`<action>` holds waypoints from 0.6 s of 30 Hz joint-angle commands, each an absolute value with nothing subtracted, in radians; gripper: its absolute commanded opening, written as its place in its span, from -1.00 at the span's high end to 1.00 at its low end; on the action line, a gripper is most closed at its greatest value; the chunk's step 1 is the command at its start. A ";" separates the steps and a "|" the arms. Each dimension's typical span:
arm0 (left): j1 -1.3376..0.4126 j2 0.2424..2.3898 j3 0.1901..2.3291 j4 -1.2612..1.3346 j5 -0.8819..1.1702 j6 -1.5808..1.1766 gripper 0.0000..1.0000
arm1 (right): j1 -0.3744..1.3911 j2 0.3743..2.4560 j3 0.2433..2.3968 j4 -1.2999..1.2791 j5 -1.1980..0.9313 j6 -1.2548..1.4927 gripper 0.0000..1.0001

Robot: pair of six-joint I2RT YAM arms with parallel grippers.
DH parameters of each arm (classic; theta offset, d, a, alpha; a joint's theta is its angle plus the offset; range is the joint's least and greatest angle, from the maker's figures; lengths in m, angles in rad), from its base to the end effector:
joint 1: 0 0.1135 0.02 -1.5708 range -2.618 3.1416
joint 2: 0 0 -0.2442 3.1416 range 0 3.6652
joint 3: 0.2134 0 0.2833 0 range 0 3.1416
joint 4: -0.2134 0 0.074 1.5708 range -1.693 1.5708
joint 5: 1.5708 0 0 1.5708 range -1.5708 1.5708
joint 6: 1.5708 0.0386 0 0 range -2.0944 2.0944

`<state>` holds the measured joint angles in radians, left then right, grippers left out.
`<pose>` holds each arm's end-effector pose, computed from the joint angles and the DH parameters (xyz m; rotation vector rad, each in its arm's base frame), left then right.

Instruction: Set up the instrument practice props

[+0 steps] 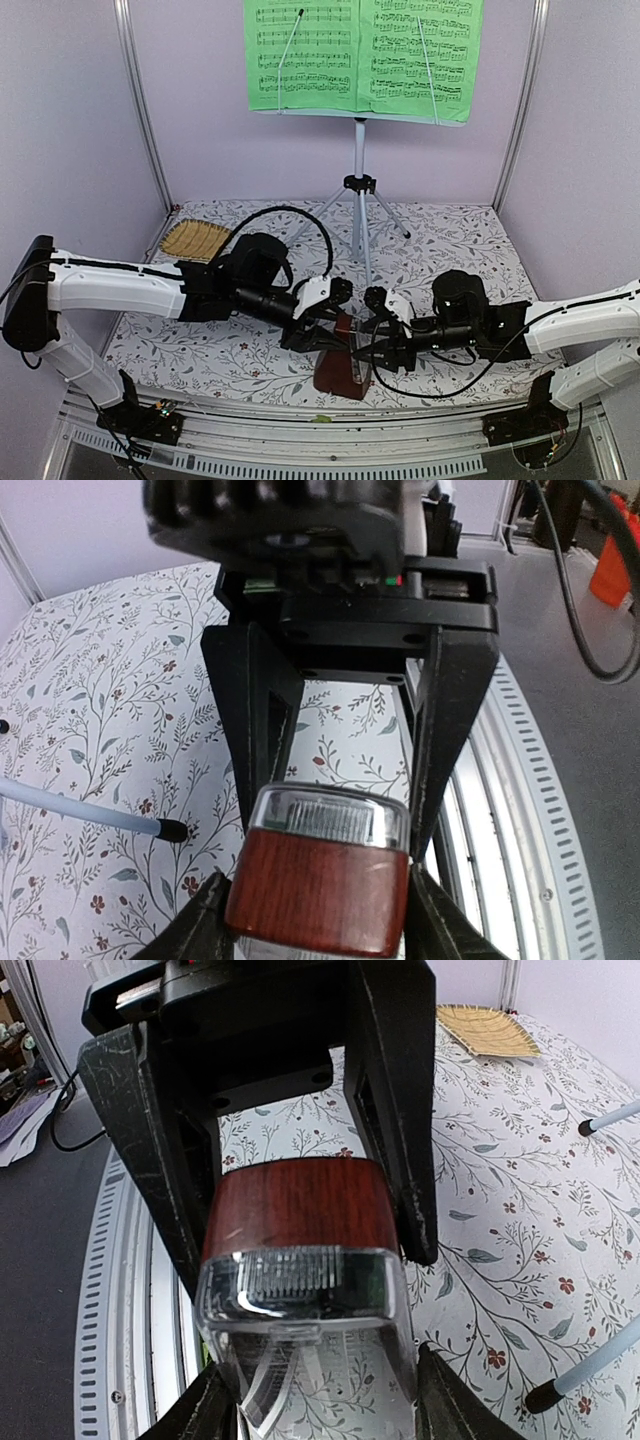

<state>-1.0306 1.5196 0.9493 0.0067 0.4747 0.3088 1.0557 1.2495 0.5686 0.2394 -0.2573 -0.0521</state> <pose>0.1723 -0.3217 0.2005 1.5870 1.5345 -0.9210 0.1375 0.2628 0.1700 -1.2549 1.7008 0.8808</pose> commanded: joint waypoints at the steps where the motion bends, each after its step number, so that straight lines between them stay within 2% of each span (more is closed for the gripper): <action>1: -1.019 1.475 0.926 -0.008 0.392 0.327 0.59 | 1.051 1.209 0.526 0.243 -0.213 0.035 0.83; 5: -1.020 1.471 0.922 -0.005 0.392 0.328 0.60 | 1.052 1.219 0.527 0.252 -0.230 0.035 0.85; 7: -1.021 1.472 0.926 -0.005 0.399 0.328 0.61 | 1.052 1.235 0.544 0.254 -0.253 0.035 0.77; 8: -1.022 1.475 0.930 -0.005 0.402 0.328 0.61 | 1.052 1.244 0.556 0.252 -0.263 0.033 0.67; 11: -1.028 1.485 0.942 -0.007 0.403 0.332 0.61 | 1.052 1.276 0.598 0.241 -0.278 0.016 0.15; 13: -1.031 1.492 0.948 -0.010 0.405 0.336 0.62 | 1.052 1.295 0.628 0.228 -0.283 -0.005 -0.07; 18: -1.035 1.500 0.956 -0.020 0.405 0.343 0.63 | 1.052 1.318 0.674 0.193 -0.290 -0.055 -0.20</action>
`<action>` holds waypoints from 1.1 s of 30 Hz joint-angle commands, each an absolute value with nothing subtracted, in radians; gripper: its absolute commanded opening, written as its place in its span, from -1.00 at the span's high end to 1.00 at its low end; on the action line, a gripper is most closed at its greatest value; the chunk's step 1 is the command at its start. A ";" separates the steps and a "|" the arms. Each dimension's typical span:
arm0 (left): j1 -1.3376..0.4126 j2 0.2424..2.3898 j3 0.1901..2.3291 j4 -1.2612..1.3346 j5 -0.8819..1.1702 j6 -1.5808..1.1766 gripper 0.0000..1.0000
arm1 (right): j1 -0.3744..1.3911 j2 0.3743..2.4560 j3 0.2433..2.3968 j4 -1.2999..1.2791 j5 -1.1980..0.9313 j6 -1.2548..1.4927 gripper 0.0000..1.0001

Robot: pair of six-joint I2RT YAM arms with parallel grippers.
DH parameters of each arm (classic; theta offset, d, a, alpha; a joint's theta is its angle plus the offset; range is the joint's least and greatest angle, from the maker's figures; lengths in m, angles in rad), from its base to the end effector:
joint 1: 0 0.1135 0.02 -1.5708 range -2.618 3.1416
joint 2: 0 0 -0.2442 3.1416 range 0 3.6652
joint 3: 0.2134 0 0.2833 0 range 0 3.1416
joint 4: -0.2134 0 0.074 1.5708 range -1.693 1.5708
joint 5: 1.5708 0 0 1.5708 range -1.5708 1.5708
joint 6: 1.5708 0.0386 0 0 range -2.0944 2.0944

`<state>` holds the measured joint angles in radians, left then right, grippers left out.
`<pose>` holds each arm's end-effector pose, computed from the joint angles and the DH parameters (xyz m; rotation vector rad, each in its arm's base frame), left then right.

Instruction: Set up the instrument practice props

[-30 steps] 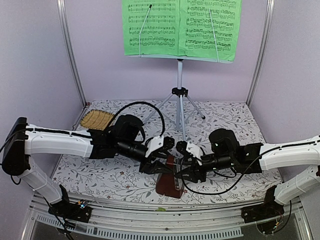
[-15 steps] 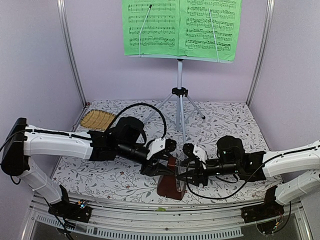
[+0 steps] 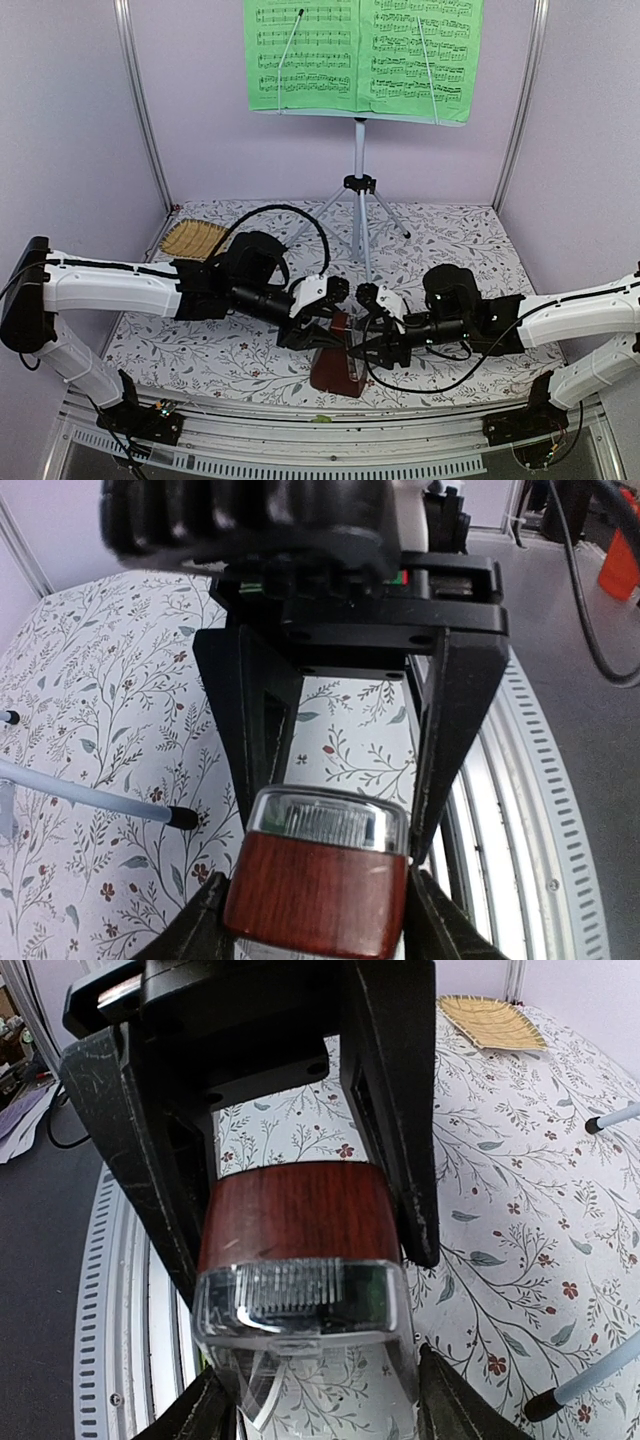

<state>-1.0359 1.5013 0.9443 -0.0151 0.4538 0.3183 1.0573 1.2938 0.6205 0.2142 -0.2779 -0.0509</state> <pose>0.1695 -0.3193 0.2028 1.5923 1.5391 -0.8958 0.1414 0.2723 0.1734 -1.2764 1.7116 0.8978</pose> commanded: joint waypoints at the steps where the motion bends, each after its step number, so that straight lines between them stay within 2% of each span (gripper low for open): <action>1: -1.035 1.499 0.954 -0.020 0.406 0.343 0.62 | 1.052 1.319 0.675 0.189 -0.294 -0.059 -0.24; 7: -1.037 1.509 0.958 -0.020 0.411 0.343 0.63 | 1.052 1.334 0.688 0.170 -0.319 -0.069 -0.45; 10: -1.038 1.514 0.961 -0.020 0.414 0.345 0.64 | 1.052 1.340 0.699 0.162 -0.315 -0.073 -0.42; 13: -1.038 1.516 0.961 -0.021 0.411 0.345 0.65 | 1.051 1.334 0.701 0.152 -0.306 -0.081 -0.20; 18: -1.037 1.507 0.951 -0.022 0.402 0.353 0.70 | 1.048 1.312 0.680 0.147 -0.308 -0.078 0.45; 20: -1.038 1.503 0.945 -0.023 0.390 0.358 0.76 | 1.042 1.304 0.662 0.151 -0.325 -0.066 0.78; 22: -1.038 1.497 0.936 -0.022 0.370 0.367 0.79 | 1.029 1.296 0.639 0.172 -0.344 -0.051 0.92; 26: -1.039 1.483 0.924 -0.018 0.361 0.370 0.85 | 1.005 1.279 0.594 0.226 -0.382 -0.009 1.00; 33: -1.037 1.457 0.906 -0.015 0.337 0.385 0.90 | 0.999 1.255 0.581 0.235 -0.374 -0.015 0.97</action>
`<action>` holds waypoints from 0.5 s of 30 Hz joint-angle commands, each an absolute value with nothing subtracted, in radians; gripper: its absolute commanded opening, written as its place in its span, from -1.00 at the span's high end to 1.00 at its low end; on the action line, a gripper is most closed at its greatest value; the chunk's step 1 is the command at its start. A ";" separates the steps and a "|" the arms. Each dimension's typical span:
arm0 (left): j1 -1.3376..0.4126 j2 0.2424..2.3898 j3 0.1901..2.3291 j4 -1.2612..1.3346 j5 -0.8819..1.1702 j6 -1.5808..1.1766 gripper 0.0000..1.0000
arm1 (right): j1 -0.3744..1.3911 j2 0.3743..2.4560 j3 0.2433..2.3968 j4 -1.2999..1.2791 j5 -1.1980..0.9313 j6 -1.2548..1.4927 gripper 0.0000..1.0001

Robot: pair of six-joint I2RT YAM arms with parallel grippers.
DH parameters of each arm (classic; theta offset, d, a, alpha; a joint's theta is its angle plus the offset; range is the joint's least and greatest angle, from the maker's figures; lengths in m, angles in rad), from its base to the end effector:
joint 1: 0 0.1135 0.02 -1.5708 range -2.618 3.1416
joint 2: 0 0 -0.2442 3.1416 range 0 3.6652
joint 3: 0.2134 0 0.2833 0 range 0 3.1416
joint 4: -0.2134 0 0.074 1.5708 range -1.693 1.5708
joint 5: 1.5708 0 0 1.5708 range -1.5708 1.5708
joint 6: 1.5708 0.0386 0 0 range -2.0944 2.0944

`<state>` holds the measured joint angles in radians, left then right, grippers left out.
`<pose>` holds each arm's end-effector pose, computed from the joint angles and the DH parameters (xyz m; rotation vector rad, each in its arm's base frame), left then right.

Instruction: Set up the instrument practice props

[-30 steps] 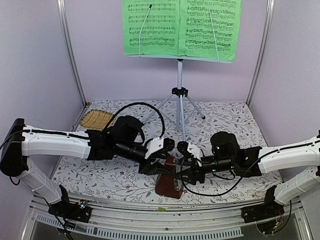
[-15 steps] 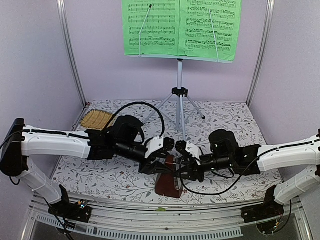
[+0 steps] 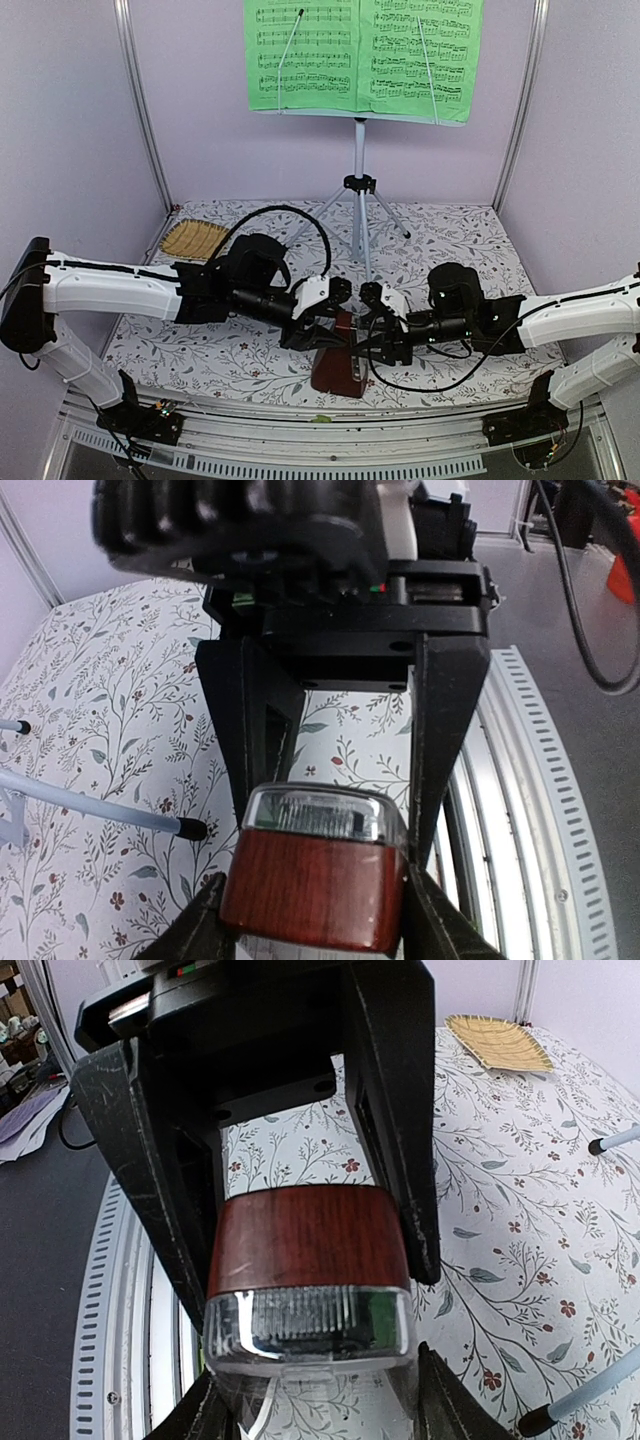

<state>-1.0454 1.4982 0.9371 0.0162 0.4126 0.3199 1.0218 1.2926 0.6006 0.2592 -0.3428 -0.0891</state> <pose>0.1682 -0.3211 0.2038 1.5688 1.5236 -0.8590 0.1479 0.2666 0.1716 -1.2991 1.6543 0.9244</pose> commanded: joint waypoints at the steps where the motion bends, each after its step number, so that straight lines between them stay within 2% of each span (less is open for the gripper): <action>1: -1.036 1.456 0.905 -0.015 0.336 0.387 0.92 | 0.999 1.255 0.582 0.230 -0.374 -0.018 0.96; 12: -1.023 1.454 0.908 -0.020 0.344 0.390 0.95 | 1.000 1.238 0.577 0.216 -0.370 -0.033 0.64; 15: -1.023 1.457 0.908 -0.020 0.349 0.391 0.96 | 0.999 1.240 0.579 0.212 -0.380 -0.033 0.40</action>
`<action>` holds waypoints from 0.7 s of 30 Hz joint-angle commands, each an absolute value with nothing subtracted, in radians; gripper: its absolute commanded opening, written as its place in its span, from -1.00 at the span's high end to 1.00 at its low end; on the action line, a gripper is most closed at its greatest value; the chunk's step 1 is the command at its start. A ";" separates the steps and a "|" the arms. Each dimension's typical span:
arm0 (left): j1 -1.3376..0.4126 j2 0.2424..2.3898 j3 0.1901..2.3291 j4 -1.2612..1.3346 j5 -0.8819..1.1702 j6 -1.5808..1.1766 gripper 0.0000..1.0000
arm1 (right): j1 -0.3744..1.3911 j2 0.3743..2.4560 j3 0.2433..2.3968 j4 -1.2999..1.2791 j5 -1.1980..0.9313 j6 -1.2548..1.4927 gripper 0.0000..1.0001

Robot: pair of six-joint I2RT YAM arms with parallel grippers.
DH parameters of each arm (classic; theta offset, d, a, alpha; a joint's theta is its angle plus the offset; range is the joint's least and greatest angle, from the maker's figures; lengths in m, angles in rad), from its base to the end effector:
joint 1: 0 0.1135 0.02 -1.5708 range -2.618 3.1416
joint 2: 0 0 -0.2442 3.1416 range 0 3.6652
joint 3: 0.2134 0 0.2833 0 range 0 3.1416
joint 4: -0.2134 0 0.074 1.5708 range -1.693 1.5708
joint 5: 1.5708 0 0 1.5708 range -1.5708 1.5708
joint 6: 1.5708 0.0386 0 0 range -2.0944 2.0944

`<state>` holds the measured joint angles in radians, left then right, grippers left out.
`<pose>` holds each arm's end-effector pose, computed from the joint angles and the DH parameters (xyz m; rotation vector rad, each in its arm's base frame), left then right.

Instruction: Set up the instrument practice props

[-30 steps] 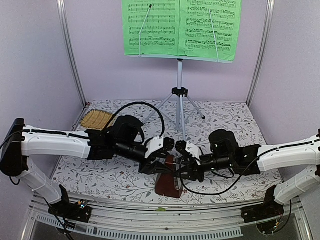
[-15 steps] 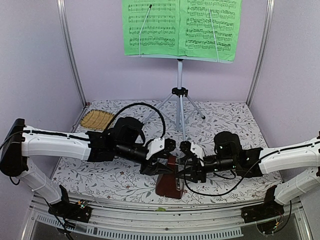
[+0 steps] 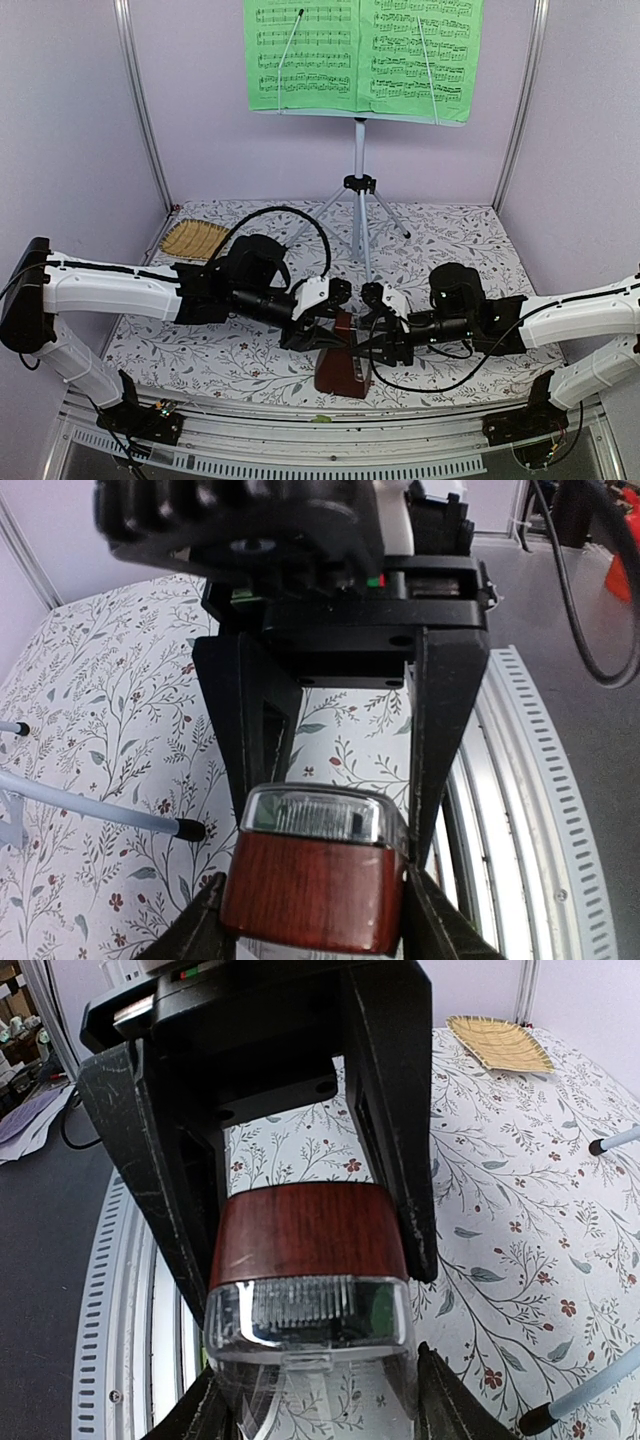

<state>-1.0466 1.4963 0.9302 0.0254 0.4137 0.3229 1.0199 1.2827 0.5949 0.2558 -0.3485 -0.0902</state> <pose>0.1675 -0.3207 0.2029 1.5701 1.5158 -0.8596 0.1473 0.2649 0.1721 -1.3012 1.6517 0.9284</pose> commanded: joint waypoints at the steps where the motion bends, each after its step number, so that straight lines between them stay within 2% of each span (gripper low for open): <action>1: -1.023 1.459 0.909 -0.020 0.352 0.390 0.96 | 1.000 1.243 0.581 0.209 -0.385 -0.033 0.33; 8: -1.024 1.474 0.925 -0.028 0.368 0.387 0.96 | 0.999 1.262 0.604 0.185 -0.395 -0.040 -0.25; 12: -1.023 1.476 0.925 -0.028 0.372 0.389 0.96 | 1.000 1.266 0.608 0.170 -0.390 -0.047 -0.45; 21: -1.026 1.480 0.928 -0.026 0.379 0.388 0.96 | 0.999 1.282 0.635 0.167 -0.386 -0.053 -0.51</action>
